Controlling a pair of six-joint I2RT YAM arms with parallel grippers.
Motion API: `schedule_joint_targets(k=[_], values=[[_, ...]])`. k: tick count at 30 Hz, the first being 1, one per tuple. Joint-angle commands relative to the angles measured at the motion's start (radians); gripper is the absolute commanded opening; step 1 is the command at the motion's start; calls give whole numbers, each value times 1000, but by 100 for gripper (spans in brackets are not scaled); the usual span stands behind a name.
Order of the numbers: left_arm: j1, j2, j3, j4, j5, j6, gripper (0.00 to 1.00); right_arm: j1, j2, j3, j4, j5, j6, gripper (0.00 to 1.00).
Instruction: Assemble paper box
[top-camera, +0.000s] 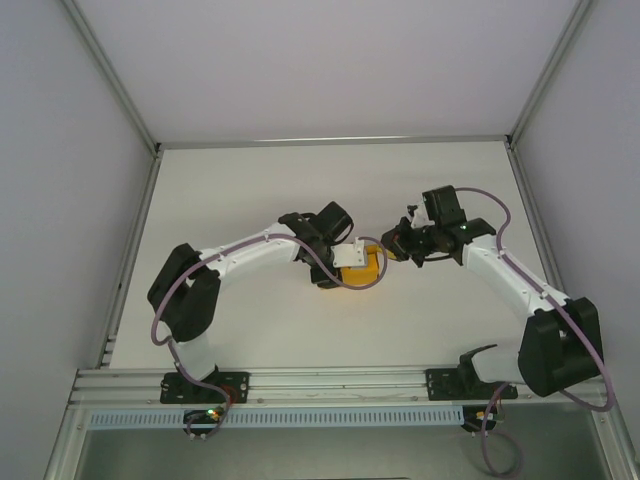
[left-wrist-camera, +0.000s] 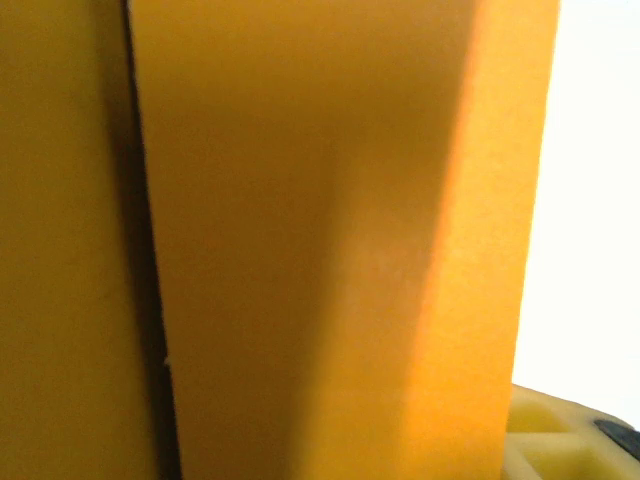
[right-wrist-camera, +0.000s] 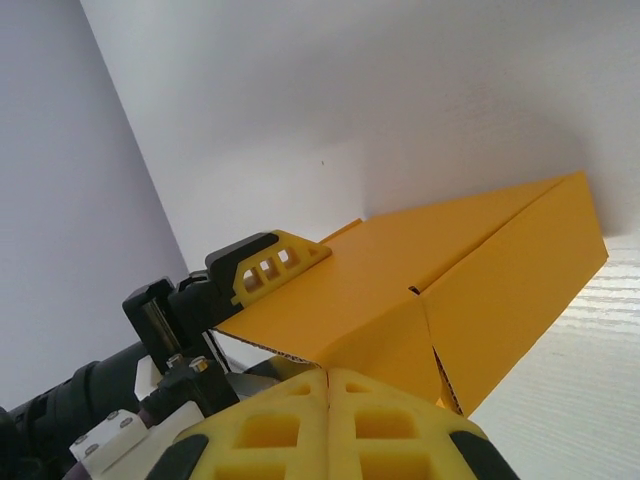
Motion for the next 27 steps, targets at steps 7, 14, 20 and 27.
schedule_joint_targets(k=[7,14,20,27], values=[[15,31,0,-43,15,27,51,-5,-16,-64,-33,73,-100,24],[14,34,14,-61,15,36,51,-5,-78,-37,-33,185,-277,41],[15,35,14,-57,17,39,51,6,-100,-29,24,109,-373,39],[13,39,22,-58,19,41,51,80,-78,-32,38,144,-414,38]])
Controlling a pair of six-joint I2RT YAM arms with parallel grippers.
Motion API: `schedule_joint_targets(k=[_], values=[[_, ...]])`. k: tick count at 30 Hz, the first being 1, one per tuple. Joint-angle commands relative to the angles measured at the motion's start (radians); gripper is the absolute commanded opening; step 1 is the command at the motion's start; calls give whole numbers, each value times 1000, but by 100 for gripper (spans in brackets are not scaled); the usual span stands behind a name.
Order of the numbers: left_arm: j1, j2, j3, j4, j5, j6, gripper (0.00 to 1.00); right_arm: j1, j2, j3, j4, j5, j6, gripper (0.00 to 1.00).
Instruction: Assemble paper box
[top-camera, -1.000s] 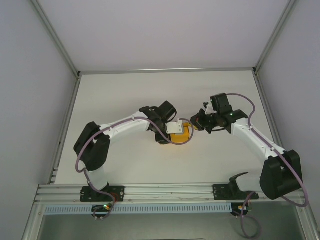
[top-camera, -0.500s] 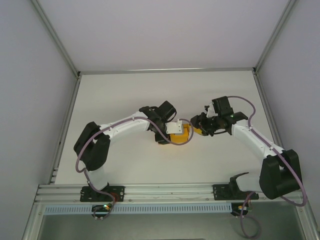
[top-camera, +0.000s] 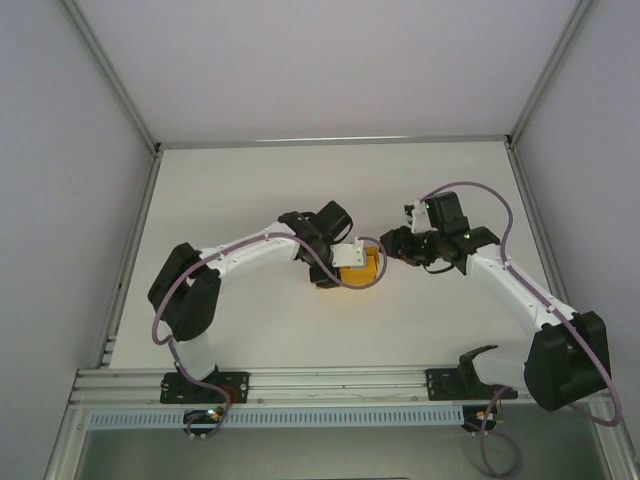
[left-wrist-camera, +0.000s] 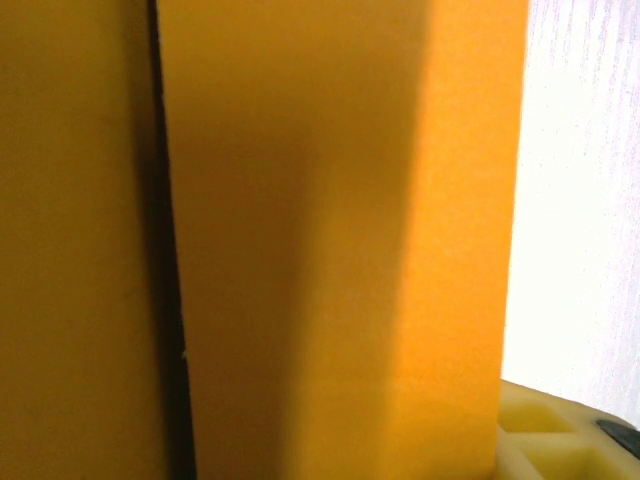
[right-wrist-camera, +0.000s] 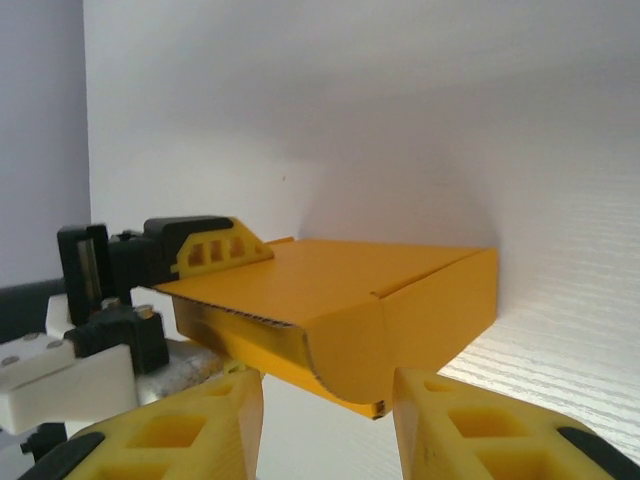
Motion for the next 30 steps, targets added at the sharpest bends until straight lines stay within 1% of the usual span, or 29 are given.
schedule_joint_targets(k=[1,4,9,11,14,16,20,22,24,25,26,29,30], values=[[8,34,16,-49,19,22,51,54,16,33,9,28,-56,38],[8,35,19,-52,14,22,51,81,40,69,-53,139,-59,32],[8,30,15,-54,15,24,51,97,41,79,-117,270,-82,32],[8,30,15,-53,15,24,51,98,50,85,-145,294,-99,31],[6,30,15,-52,18,26,50,101,57,77,-123,275,-104,31],[7,30,14,-53,18,27,50,106,65,73,-95,254,-96,27],[6,33,18,-57,12,27,51,121,96,86,-85,227,-92,26],[6,31,19,-59,11,27,51,124,110,98,-90,242,-88,26],[7,31,19,-59,9,29,51,123,115,101,-100,276,-94,27],[6,32,19,-60,8,29,51,125,113,97,-98,273,-95,27],[7,33,20,-60,6,30,51,126,108,92,-92,253,-99,27],[6,37,17,-59,6,30,51,137,81,70,-50,181,-102,33],[6,39,17,-58,8,31,51,136,66,61,-41,168,-98,33]])
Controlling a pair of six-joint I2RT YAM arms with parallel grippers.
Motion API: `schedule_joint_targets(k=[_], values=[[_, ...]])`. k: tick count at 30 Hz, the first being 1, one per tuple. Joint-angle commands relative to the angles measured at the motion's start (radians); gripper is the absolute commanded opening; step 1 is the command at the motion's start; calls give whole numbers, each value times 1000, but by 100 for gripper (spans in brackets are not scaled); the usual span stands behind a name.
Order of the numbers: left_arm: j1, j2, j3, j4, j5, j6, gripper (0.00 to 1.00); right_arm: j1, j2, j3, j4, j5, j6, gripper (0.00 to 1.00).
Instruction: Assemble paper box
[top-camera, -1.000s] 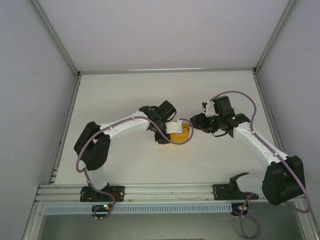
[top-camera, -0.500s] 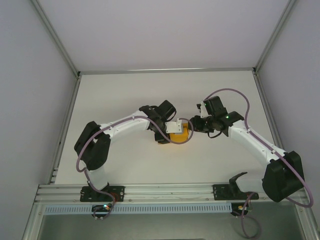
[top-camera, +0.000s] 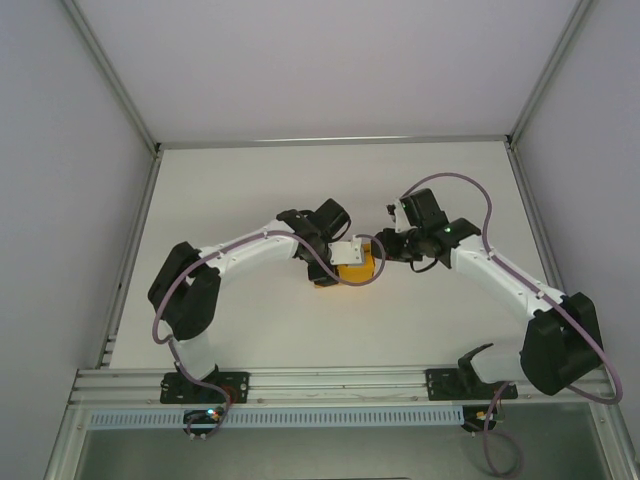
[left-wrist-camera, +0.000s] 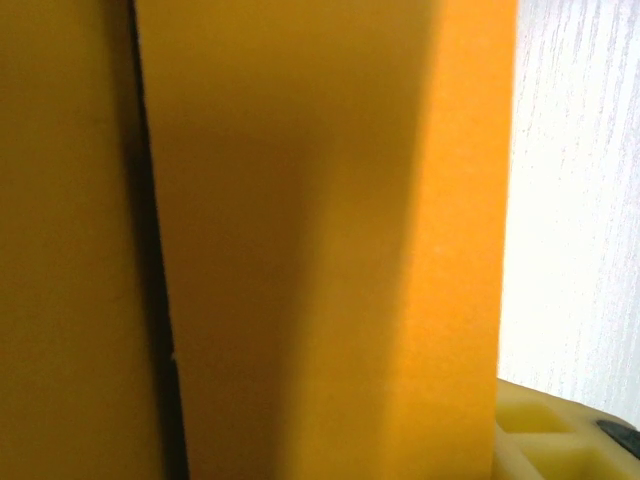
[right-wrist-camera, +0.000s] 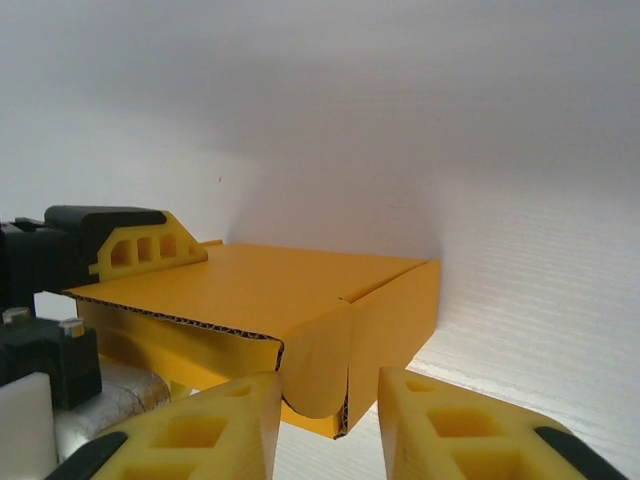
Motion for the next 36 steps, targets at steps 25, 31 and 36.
schedule_joint_targets(k=[25,31,36], values=[[-6,12,-10,-33,25,41,51,11,9,-7,46,-16,1,0],[-8,20,-3,-32,28,44,52,15,7,18,8,-69,28,0],[-8,33,7,-36,28,46,52,16,7,40,-36,-86,-15,0]])
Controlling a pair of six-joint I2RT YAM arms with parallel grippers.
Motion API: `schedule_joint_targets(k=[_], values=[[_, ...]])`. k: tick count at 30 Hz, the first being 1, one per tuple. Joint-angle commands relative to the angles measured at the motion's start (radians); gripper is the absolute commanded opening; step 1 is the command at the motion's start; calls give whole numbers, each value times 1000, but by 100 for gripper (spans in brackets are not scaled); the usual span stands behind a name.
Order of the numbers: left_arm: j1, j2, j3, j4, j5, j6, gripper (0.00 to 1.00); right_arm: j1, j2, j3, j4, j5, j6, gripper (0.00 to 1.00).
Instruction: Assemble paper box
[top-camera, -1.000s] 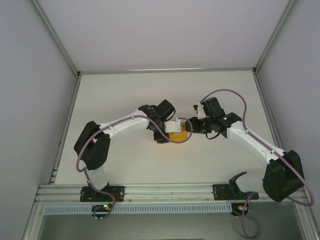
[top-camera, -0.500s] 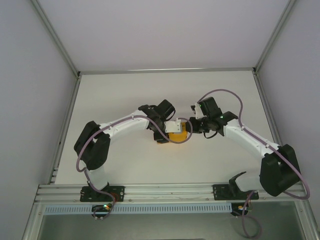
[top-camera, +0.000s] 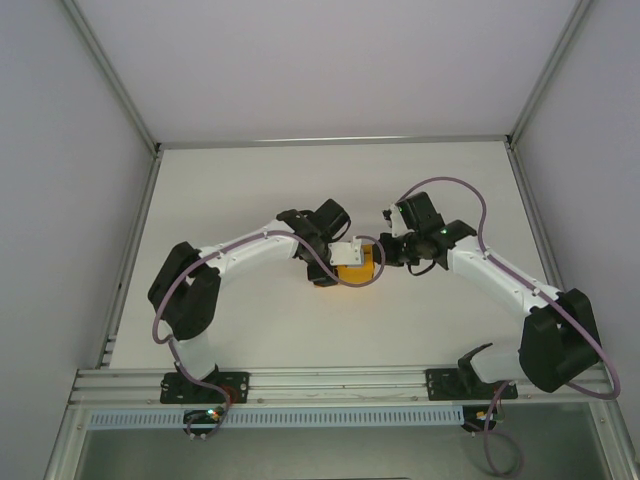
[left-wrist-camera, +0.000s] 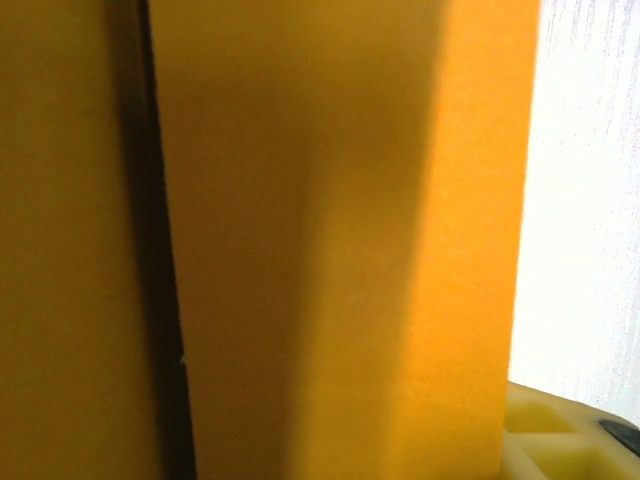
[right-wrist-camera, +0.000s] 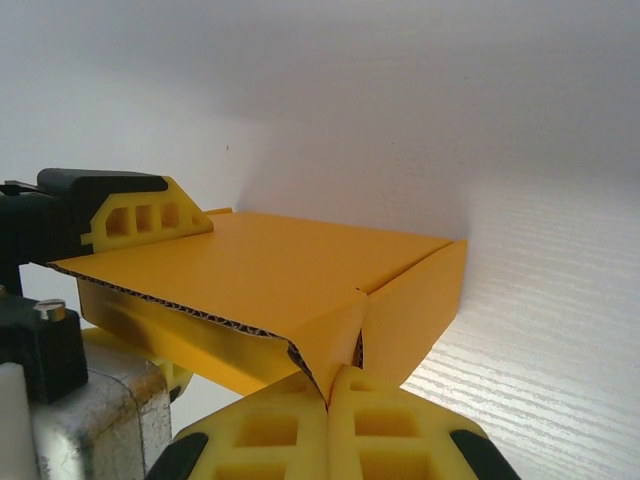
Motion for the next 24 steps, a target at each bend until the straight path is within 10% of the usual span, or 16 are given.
schedule_joint_targets(k=[1,24], values=[[-6,35,7,-33,27,26,52,7,-12,35,-18,-49,-43,0],[15,35,21,-45,6,-4,54,182,-64,-182,-14,360,-125,0]])
